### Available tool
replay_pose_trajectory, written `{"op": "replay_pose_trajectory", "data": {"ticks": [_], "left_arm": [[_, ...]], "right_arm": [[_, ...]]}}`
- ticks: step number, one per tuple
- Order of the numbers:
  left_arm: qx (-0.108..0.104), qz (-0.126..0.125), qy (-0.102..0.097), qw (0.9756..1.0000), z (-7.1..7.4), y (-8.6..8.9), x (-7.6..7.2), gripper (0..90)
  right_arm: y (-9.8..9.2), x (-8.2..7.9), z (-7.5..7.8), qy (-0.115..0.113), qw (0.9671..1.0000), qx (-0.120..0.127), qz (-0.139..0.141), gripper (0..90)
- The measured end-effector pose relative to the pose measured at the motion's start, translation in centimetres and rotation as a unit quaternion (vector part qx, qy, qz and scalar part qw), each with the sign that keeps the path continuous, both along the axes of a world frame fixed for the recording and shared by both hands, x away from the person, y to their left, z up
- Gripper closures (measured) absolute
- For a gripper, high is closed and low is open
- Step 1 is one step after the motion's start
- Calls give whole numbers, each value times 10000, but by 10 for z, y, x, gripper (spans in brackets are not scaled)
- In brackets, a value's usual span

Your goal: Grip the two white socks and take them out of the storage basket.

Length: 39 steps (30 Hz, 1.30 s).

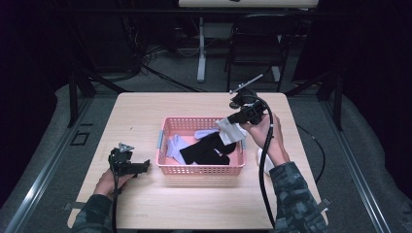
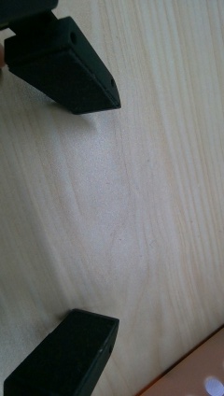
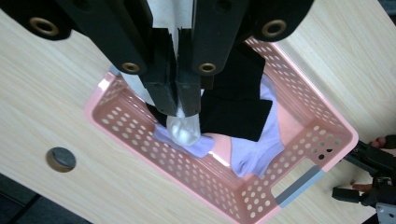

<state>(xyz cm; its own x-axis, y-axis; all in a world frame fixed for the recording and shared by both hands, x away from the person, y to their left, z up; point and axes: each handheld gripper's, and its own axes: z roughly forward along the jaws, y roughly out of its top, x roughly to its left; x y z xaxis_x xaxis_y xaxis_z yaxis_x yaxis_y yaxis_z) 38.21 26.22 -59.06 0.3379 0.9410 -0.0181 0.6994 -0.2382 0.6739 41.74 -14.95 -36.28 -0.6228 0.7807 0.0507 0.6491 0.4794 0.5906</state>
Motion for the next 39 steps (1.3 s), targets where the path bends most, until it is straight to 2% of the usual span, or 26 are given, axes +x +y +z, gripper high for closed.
{"op": "replay_pose_trajectory", "data": {"ticks": [9,15,26,31,39], "left_arm": [[0,-1,-2,10000,0,0,0,0],[0,-1,-3,10000,0,0,0,0],[4,-5,-3,10000,0,0,0,0],[2,0,-3,10000,0,0,0,0],[3,0,-3,10000,0,0,0,0]], "right_arm": [[-21,-10,20,-183,9997,40,-162,875],[-40,-15,25,-261,9992,34,-295,875],[-77,-24,22,-271,9973,8,-677,875],[-99,-27,13,-208,9956,-68,-910,875],[-115,-30,3,-160,9935,-120,-1117,875]]}}
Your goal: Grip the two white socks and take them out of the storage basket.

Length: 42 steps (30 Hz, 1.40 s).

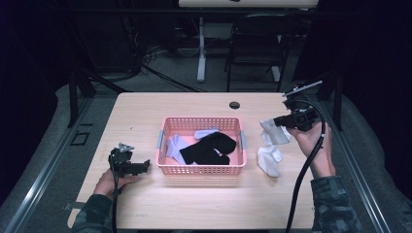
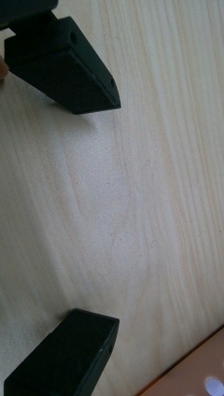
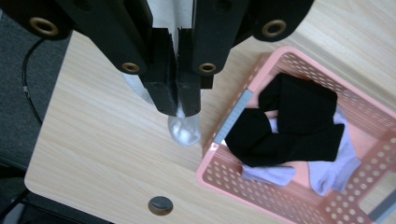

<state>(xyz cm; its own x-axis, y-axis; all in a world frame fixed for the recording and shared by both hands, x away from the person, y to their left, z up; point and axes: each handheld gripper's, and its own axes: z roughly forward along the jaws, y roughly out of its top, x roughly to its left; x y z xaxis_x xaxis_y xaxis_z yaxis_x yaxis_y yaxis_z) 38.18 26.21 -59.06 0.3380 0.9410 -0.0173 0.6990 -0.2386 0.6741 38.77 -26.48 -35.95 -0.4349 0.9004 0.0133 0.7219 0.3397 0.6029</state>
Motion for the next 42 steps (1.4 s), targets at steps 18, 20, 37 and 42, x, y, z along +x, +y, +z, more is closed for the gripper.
{"op": "replay_pose_trajectory", "data": {"ticks": [18,20,37,42], "left_arm": [[-1,0,-1,10000,0,0,0,0],[-2,1,-2,10000,0,0,0,0],[-1,1,-2,10000,0,0,0,0],[-2,1,-1,10000,0,0,0,0]], "right_arm": [[-16,5,-39,355,9990,61,-258,874],[-16,6,-48,395,9987,95,-292,874],[-8,20,-115,1120,9932,22,-326,872],[-7,25,-135,1316,9904,46,-414,870]]}}
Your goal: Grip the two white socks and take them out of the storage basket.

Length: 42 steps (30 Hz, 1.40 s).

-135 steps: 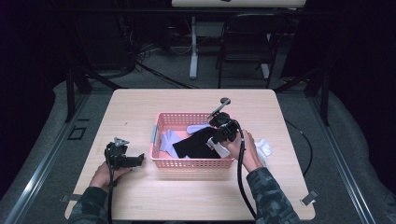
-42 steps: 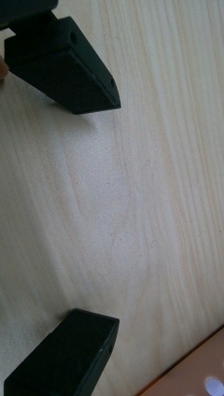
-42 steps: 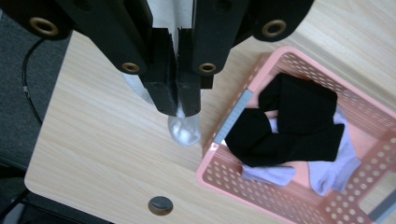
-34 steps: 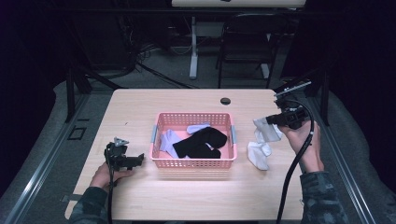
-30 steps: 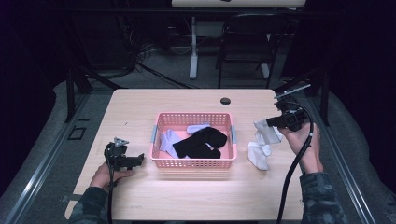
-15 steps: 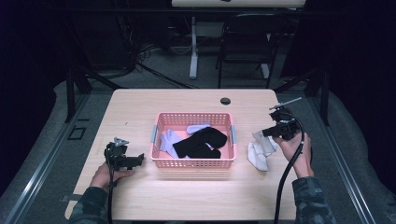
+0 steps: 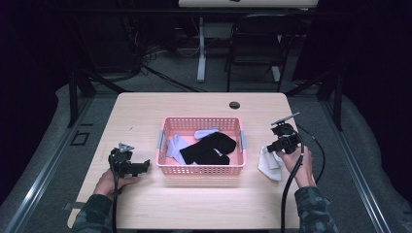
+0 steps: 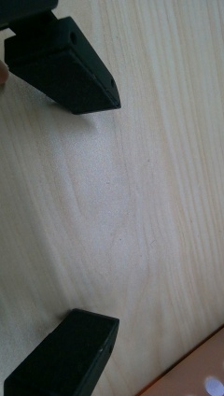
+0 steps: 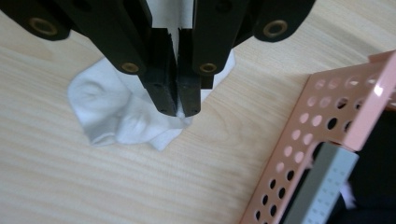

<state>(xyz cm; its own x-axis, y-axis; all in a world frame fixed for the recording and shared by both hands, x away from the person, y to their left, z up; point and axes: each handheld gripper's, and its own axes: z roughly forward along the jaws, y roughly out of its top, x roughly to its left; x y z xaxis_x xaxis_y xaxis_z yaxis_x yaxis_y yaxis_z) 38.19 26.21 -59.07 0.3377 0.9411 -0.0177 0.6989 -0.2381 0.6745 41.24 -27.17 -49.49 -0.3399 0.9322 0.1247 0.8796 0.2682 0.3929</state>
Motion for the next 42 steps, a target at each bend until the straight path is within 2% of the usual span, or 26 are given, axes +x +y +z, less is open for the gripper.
{"op": "replay_pose_trajectory", "data": {"ticks": [8,11,14,16,24,25,27,28,29,32,35,36,37,40,42], "left_arm": [[1,0,0,10000,0,0,0,0],[0,0,0,10000,0,0,0,0],[1,2,-2,10000,0,0,0,0],[0,1,-1,10000,0,0,0,0],[0,1,-1,10000,0,0,0,0],[0,0,-1,10000,0,0,0,0],[1,0,-1,10000,0,0,0,0],[2,0,1,10000,0,0,0,0],[2,0,1,10000,0,0,0,0],[3,0,-1,10000,0,0,0,0],[3,-2,1,10000,0,0,0,0],[1,-1,0,10000,0,0,0,0],[1,-1,0,10000,0,0,0,0],[2,0,-1,10000,0,0,0,0],[1,0,0,10000,0,0,0,0]], "right_arm": [[1,5,-28,267,9996,52,14,866],[1,6,-32,337,9994,48,40,864],[2,5,-34,330,9994,90,61,854],[2,3,-33,249,9996,90,24,840],[-2,-9,-13,-41,9995,287,94,657],[-2,-12,-9,-137,9992,362,80,622],[-2,-17,-3,-178,9993,317,122,542],[-1,-22,4,-293,9988,362,152,447],[-1,-22,4,-293,9988,362,152,447],[1,-31,12,-431,9983,328,214,301],[1,-41,19,-532,9976,323,288,204],[2,-44,21,-546,9973,369,332,176],[2,-48,22,-573,9973,292,363,152],[2,-57,24,-654,9964,371,402,128],[2,-63,24,-681,9964,281,422,102]]}}
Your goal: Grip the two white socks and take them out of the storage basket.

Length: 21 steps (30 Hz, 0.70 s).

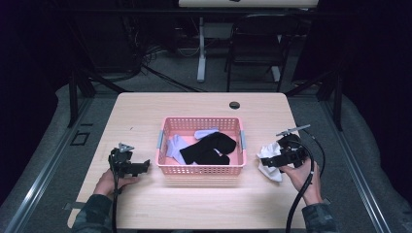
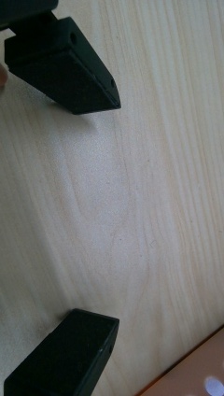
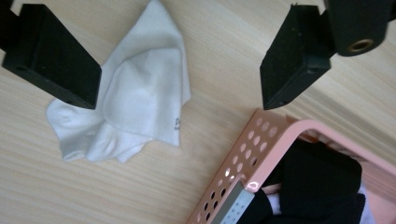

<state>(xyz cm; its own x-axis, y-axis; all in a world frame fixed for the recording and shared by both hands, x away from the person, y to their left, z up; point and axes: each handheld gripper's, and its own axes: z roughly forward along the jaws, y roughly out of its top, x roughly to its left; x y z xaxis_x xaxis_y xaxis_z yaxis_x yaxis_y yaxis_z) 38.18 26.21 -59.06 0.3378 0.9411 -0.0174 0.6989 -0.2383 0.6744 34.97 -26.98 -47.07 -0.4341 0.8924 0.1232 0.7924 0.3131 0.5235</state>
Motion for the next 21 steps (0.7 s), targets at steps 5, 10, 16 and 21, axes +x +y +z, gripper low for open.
{"op": "replay_pose_trajectory", "data": {"ticks": [5,10,16,21], "left_arm": [[1,0,-1,10000,0,0,0,0],[1,0,0,10000,0,0,0,0],[1,-1,-1,10000,0,0,0,0],[1,-2,0,10000,0,0,0,0]], "right_arm": [[1,-14,-5,54,10000,-21,80,61],[0,-23,-11,144,9998,-54,101,25],[-7,-29,-17,213,9998,-54,25,4],[-12,-29,-20,217,9998,-28,-43,0]]}}
